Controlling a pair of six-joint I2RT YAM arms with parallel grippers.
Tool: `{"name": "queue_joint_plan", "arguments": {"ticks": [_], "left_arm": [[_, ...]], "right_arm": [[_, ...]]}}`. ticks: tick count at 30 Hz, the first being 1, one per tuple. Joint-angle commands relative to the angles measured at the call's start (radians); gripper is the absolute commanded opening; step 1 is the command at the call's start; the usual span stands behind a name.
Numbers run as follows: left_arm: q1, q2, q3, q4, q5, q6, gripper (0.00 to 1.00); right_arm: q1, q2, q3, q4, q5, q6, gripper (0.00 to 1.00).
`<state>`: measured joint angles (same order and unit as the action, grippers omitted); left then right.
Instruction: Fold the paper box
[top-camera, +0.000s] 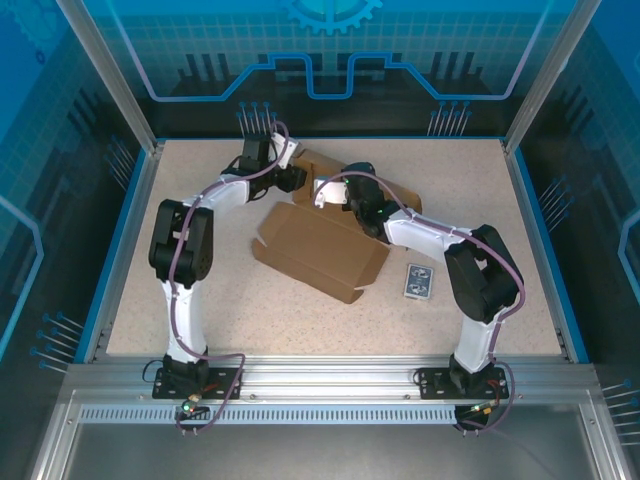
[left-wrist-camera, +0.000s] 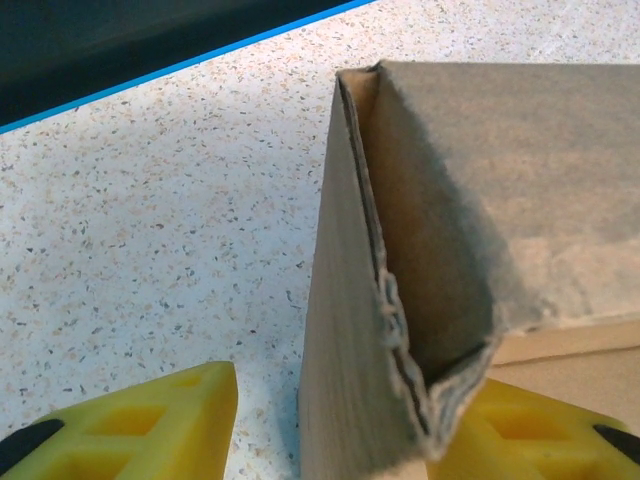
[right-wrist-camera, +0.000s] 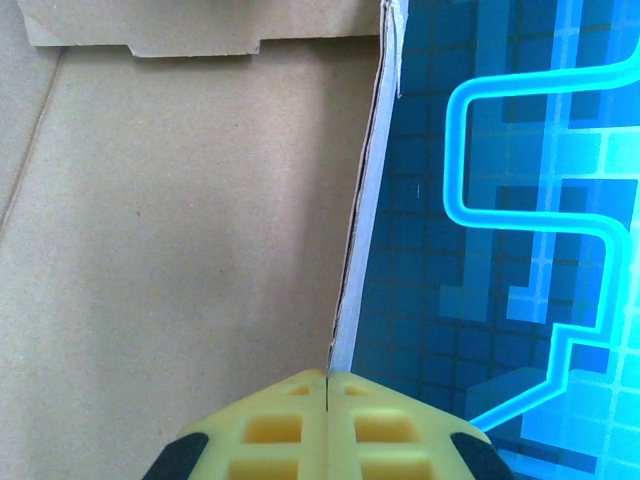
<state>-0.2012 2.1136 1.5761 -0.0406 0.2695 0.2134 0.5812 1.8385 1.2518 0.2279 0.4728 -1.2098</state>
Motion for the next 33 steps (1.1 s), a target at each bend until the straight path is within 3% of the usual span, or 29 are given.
{"name": "queue_joint_plan", "arguments": {"ticks": [1, 12, 24, 33], "left_arm": [[-0.003, 0.030, 0.050, -0.023, 0.037, 0.043, 0.52], [-0.010, 0.076, 0.101, -0.060, 0.028, 0.110, 0.56], [-0.033, 0.074, 0.075, 0.017, -0.165, 0.099, 0.35], [-0.037, 0.054, 0.041, 0.083, -0.316, -0.009, 0.24]], "right_arm": [[-0.005, -0.027, 0.013, -0.085, -0.040, 0.017, 0.00], [-0.004, -0.022, 0.024, -0.101, -0.042, 0.027, 0.00], [-0.004, -0.026, 0.023, -0.107, -0.038, 0.038, 0.00], [-0.001, -0.031, 0.014, -0.110, -0.034, 0.056, 0.00]]}}
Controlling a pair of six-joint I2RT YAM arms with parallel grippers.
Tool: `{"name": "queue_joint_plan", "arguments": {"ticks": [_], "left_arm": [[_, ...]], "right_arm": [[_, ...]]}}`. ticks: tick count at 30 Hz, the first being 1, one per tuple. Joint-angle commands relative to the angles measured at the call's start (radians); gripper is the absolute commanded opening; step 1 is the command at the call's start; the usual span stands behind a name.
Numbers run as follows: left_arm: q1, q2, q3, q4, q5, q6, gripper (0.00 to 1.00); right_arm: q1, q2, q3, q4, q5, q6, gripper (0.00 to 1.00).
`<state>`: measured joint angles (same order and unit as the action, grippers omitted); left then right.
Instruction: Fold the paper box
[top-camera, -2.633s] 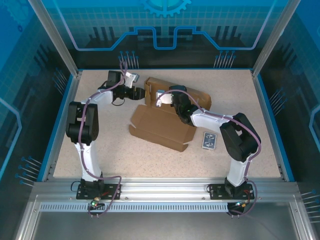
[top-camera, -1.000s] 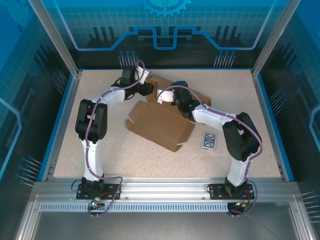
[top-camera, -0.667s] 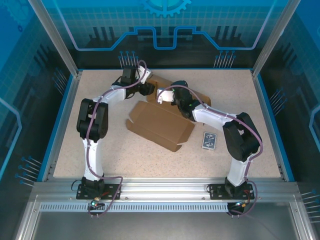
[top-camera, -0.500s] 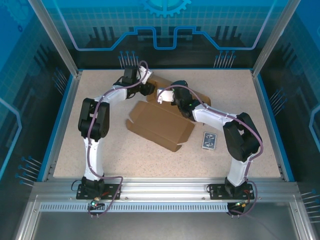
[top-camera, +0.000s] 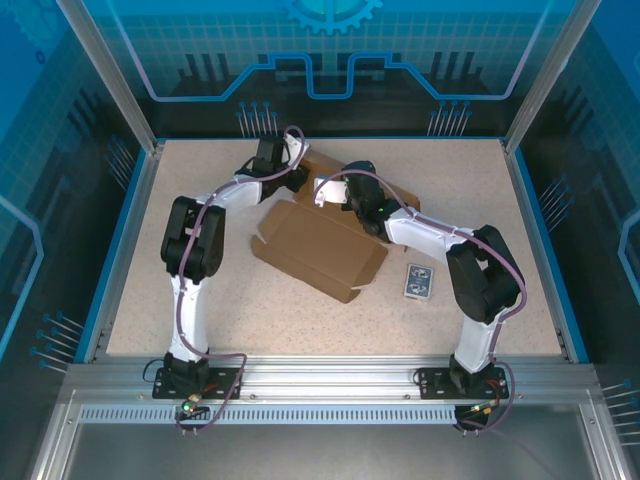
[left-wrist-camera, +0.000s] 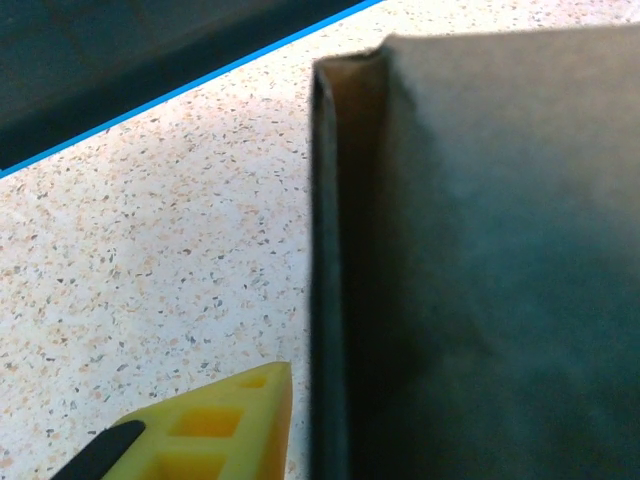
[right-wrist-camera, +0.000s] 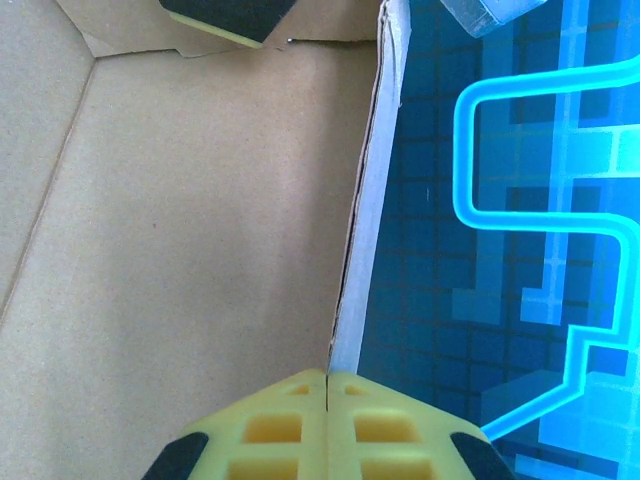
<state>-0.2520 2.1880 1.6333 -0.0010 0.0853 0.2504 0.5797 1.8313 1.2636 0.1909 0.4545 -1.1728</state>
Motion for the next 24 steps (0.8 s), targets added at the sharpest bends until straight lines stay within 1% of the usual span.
{"name": "queue_joint_plan", "arguments": {"ticks": [1, 13, 19, 22, 24], "left_arm": [[0.013, -0.022, -0.019, 0.050, -0.154, -0.053, 0.24], [-0.001, -0.017, -0.018, 0.078, -0.382, -0.089, 0.21], [-0.012, -0.016, -0.028, 0.103, -0.495, -0.083, 0.20], [-0.018, -0.012, -0.026, 0.105, -0.514, -0.059, 0.21], [-0.018, -0.015, -0.029, 0.099, -0.478, -0.056, 0.22]], "right_arm": [[0.002, -0.024, 0.000, -0.073, -0.014, 0.019, 0.00], [0.000, -0.029, -0.009, -0.079, -0.012, 0.022, 0.00], [0.000, -0.030, -0.012, -0.085, -0.011, 0.030, 0.00], [0.000, -0.030, -0.010, -0.086, -0.005, 0.033, 0.00], [-0.001, -0.027, -0.008, -0.086, 0.001, 0.036, 0.00]]}}
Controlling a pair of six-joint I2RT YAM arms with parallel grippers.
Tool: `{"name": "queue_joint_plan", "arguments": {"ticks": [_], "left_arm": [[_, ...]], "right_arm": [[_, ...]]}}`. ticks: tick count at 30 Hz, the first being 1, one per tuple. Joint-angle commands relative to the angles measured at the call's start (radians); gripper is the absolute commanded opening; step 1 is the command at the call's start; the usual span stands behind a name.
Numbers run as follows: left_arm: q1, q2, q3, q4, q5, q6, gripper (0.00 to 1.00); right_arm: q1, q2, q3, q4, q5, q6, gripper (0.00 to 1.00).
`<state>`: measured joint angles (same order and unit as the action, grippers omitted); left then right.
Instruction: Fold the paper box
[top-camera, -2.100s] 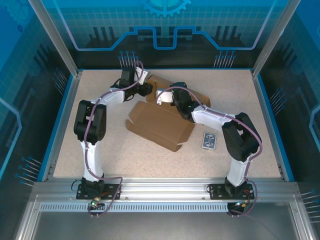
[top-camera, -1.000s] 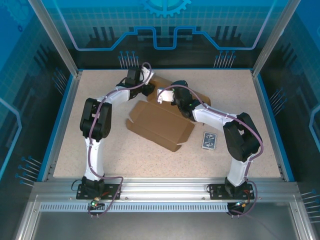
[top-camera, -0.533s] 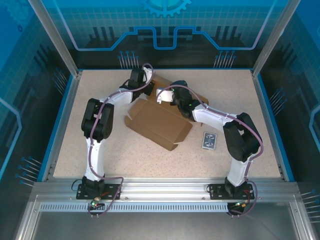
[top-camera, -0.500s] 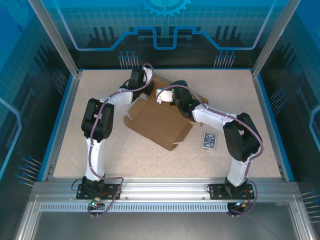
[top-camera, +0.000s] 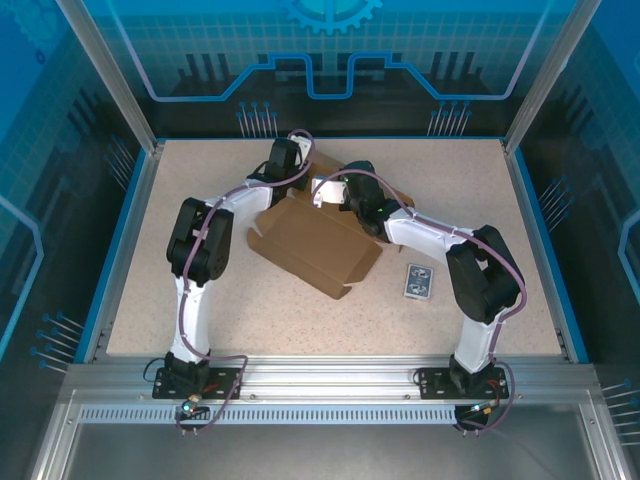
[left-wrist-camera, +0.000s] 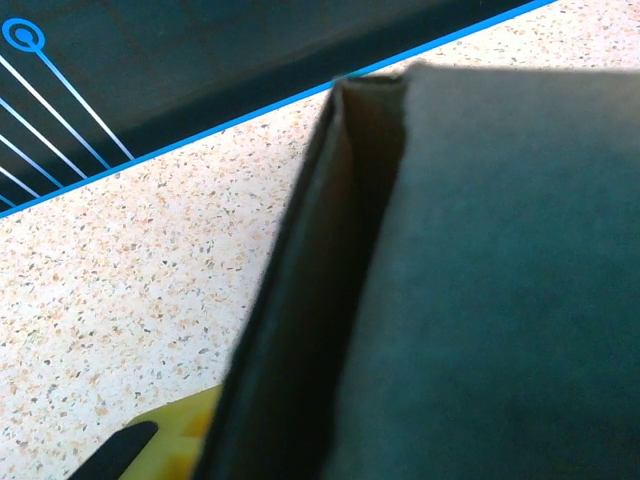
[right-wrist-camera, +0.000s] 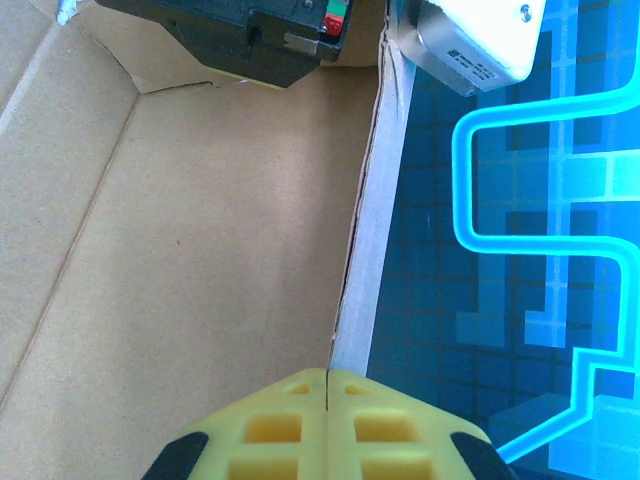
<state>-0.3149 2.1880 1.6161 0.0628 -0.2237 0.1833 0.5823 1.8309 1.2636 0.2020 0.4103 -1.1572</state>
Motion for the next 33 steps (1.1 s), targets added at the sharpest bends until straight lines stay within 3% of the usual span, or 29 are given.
{"name": "queue_joint_plan", "arguments": {"ticks": [1, 5, 13, 21, 33], "left_arm": [[0.044, -0.022, -0.019, 0.033, -0.152, 0.010, 0.23], [0.045, -0.041, -0.034, 0.006, -0.079, 0.011, 0.27], [0.046, -0.136, -0.113, 0.005, 0.100, -0.039, 0.47], [0.046, -0.243, -0.228, 0.032, 0.211, -0.078, 0.58], [0.111, -0.461, -0.391, 0.002, 0.323, -0.198, 0.66]], "right_arm": [[-0.004, -0.024, -0.005, -0.097, 0.049, 0.023, 0.00], [-0.006, -0.018, 0.009, -0.101, 0.063, 0.031, 0.00], [-0.009, 0.000, 0.036, -0.107, 0.091, 0.040, 0.00], [-0.012, 0.010, 0.057, -0.091, 0.106, 0.047, 0.00], [0.004, 0.047, 0.077, -0.001, 0.127, -0.028, 0.00]]}}
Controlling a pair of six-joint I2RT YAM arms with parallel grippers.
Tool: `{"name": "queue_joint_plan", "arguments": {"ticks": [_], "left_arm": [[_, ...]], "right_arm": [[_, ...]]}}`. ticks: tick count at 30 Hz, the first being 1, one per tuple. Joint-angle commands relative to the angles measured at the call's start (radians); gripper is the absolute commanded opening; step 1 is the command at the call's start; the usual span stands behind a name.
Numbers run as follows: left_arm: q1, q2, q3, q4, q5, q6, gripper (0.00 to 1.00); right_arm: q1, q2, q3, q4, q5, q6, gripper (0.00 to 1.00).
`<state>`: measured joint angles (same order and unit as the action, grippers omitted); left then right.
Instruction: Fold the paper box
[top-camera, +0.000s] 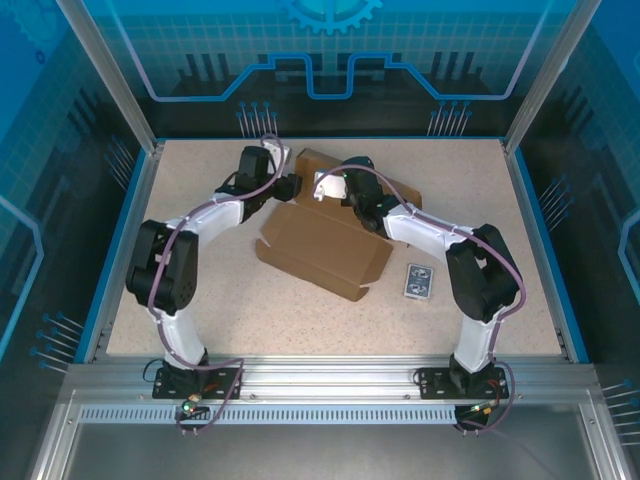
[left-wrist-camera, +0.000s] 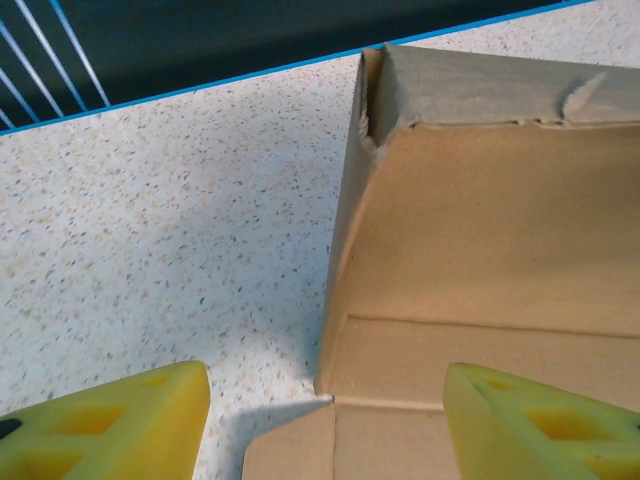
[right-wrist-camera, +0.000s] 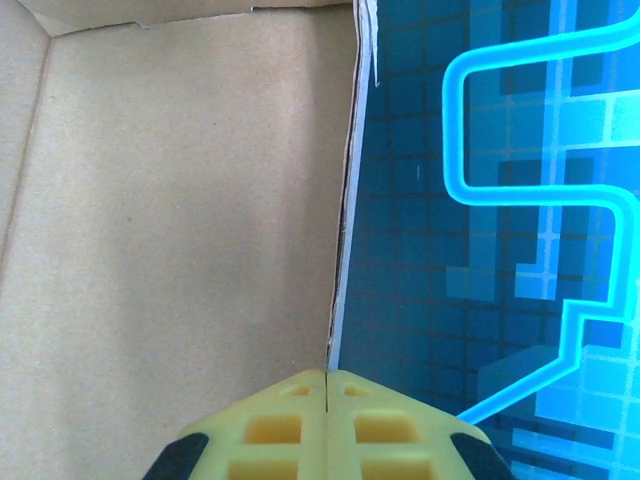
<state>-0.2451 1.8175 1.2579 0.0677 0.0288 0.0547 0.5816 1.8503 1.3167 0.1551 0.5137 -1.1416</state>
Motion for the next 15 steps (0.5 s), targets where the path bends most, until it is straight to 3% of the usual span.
{"name": "queue_joint_plan", "arguments": {"ticks": [1, 6, 15], "left_arm": [[0.058, -0.109, -0.042, -0.006, 0.096, -0.095, 0.66], [0.149, -0.151, -0.031, -0.015, 0.264, -0.307, 0.66], [0.162, -0.023, 0.142, -0.079, 0.371, -0.457, 0.67]], "right_arm": [[0.007, 0.030, 0.022, 0.059, 0.022, -0.056, 0.00], [0.024, 0.044, -0.003, 0.150, 0.004, -0.137, 0.00], [0.067, 0.079, -0.037, 0.300, -0.034, -0.232, 0.00]]}}
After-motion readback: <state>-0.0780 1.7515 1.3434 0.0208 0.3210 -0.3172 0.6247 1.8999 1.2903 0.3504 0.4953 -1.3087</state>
